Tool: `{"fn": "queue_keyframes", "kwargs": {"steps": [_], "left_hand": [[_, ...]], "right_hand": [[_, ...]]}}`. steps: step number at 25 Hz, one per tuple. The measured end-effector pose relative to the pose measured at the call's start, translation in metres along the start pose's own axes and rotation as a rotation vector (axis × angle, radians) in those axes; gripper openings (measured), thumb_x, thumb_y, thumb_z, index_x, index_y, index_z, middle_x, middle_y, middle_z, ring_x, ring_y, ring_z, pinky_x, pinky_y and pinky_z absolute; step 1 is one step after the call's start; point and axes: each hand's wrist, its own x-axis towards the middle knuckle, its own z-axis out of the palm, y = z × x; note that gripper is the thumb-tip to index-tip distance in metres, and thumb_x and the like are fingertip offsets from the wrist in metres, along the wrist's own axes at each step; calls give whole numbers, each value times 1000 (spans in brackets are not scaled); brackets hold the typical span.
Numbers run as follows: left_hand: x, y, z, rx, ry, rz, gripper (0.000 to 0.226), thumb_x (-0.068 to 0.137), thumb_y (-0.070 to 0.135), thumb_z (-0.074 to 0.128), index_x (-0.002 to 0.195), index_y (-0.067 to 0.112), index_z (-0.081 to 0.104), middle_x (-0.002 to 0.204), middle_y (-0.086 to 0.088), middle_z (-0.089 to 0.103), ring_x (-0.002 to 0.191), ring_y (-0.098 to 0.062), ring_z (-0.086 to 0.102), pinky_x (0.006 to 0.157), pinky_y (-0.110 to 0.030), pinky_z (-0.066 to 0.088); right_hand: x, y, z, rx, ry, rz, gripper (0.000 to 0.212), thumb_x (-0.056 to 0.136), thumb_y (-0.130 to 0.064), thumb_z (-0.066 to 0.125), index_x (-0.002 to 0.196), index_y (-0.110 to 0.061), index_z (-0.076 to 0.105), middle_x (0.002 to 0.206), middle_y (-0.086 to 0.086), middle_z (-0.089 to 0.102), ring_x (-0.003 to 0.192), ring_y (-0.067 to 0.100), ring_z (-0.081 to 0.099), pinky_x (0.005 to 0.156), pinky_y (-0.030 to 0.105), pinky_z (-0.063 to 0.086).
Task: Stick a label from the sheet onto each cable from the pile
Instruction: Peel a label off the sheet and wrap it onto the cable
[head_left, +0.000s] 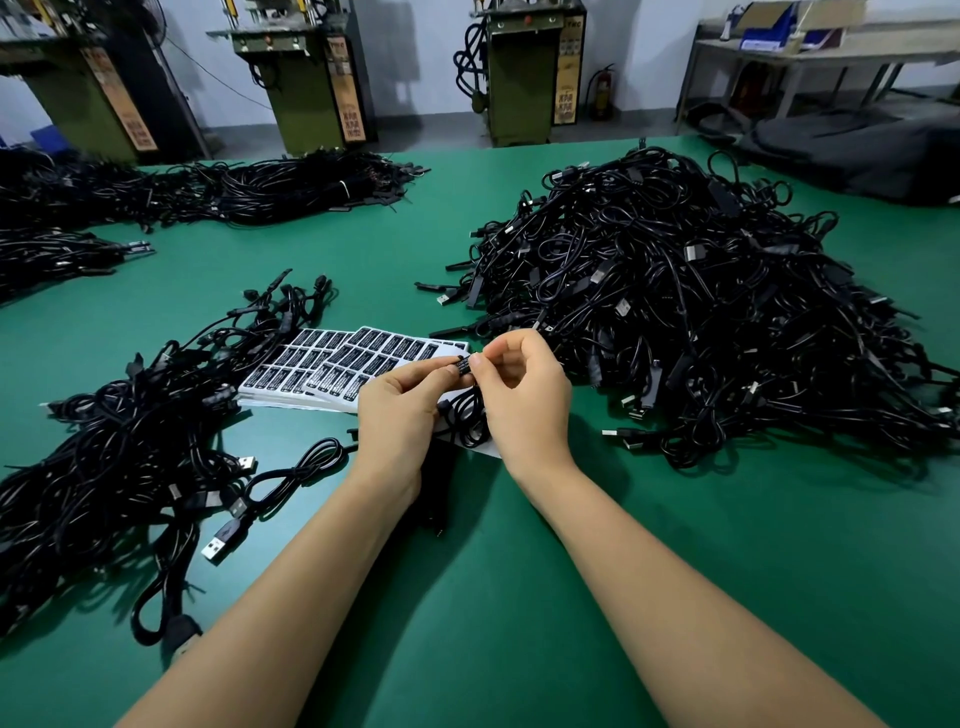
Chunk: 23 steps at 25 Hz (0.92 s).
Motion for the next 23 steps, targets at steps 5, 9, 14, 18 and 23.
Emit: {"fn": "queue_keyframes", "kwargs": {"steps": [5,9,14,18,23], "left_hand": [[0,-3,-1,-7,-4,11,12,85,4,65,92,7,74,88,-12,75,80,-17,70,68,-23,54],[0,-4,0,-26,-18,27,13,85,1,64,90,8,74,87,-12,75,79,-14,70,65,-17,52],[0,-5,0,-27,-48,24,13,86,2,64,92,6,74,91,-15,74,87,-21,70,78,-29,55],[-2,-3,0,-47,-30,27,14,86,3,64,88,11,75,83,-11,75,79,-12,71,61,-15,50],[-3,-2,0,-16,-35,44,15,86,3,64,89,12,75,82,-7,76,78,-8,71,60,-12,49]], "right_hand": [[-3,2,3,-156,28,-113,14,86,-5,64,83,-14,55,81,2,63,75,16,60,73,32,49],[-4,3,5,-160,47,-118,12,87,-4,62,85,-8,51,83,7,61,77,23,58,75,41,48],[-5,2,6,-74,68,-53,16,87,-2,60,94,-11,48,87,5,59,78,15,58,76,33,49],[1,3,1,0,165,17,19,87,3,54,95,-13,47,97,7,55,77,6,52,74,20,43],[5,2,0,-5,81,24,6,91,-9,58,90,-15,60,92,5,64,72,1,56,70,12,44]]}}
